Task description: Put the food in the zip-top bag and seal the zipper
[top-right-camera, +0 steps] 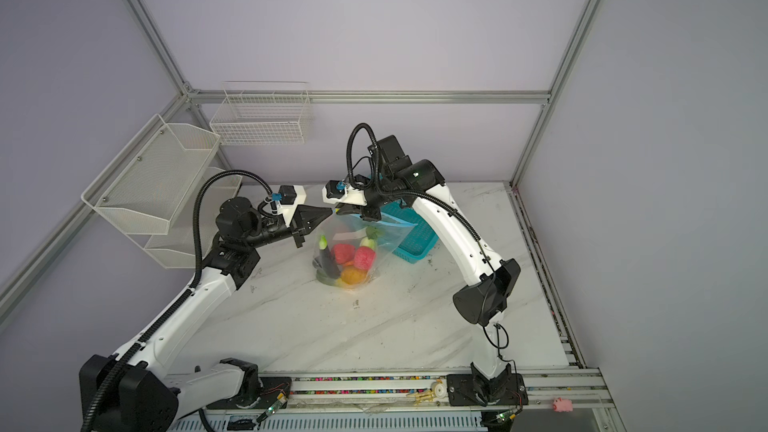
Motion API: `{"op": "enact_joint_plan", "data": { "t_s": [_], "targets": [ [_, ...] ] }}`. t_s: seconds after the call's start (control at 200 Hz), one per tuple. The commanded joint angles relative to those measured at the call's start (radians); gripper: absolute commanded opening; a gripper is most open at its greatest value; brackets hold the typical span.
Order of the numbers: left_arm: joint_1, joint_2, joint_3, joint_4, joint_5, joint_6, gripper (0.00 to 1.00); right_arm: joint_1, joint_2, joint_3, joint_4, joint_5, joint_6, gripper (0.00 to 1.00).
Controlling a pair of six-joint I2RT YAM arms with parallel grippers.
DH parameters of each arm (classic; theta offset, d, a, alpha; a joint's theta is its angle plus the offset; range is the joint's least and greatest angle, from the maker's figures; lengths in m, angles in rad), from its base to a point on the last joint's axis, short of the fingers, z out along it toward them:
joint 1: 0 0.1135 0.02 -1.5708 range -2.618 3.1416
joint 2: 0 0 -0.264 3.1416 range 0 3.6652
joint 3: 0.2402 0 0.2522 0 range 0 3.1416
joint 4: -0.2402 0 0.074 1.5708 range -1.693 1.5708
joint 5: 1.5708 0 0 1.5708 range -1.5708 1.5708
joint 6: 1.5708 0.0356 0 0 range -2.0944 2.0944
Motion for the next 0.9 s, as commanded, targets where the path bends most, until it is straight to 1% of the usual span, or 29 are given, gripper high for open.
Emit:
{"op": "enact_joint_plan", "data": {
  "t_s": [0.0, 0.15, 0.28, 0.34, 0.675, 0.895],
  "targets": [
    [-0.010, -0.055, 0.040, 0.012, -0.050, 0.009, 0.00, 0.003, -0.001, 0.033, -0.022, -0.028, -0.003, 0.00],
    [-0.010, -0.127, 0.021, -0.104, -0.162, 0.076, 0.00, 0.003, -0.014, 0.024, -0.021, -0.002, -0.003, 0.00],
    [-0.009, -0.168, 0.010, -0.169, -0.271, 0.102, 0.00, 0.003, -0.013, 0.026, -0.021, 0.023, 0.008, 0.00],
    [-0.010, -0.173, 0.011, -0.196, -0.300, 0.114, 0.00, 0.003, -0.012, 0.030, -0.021, 0.032, 0.013, 0.00],
    [-0.008, -0.238, -0.016, -0.266, -0.531, 0.115, 0.00, 0.003, -0.022, 0.010, -0.017, 0.106, 0.045, 0.00],
    [0.005, -0.260, -0.015, -0.365, -0.672, 0.126, 0.00, 0.001, -0.026, -0.001, -0.014, 0.125, 0.049, 0.00]
  ]
}}
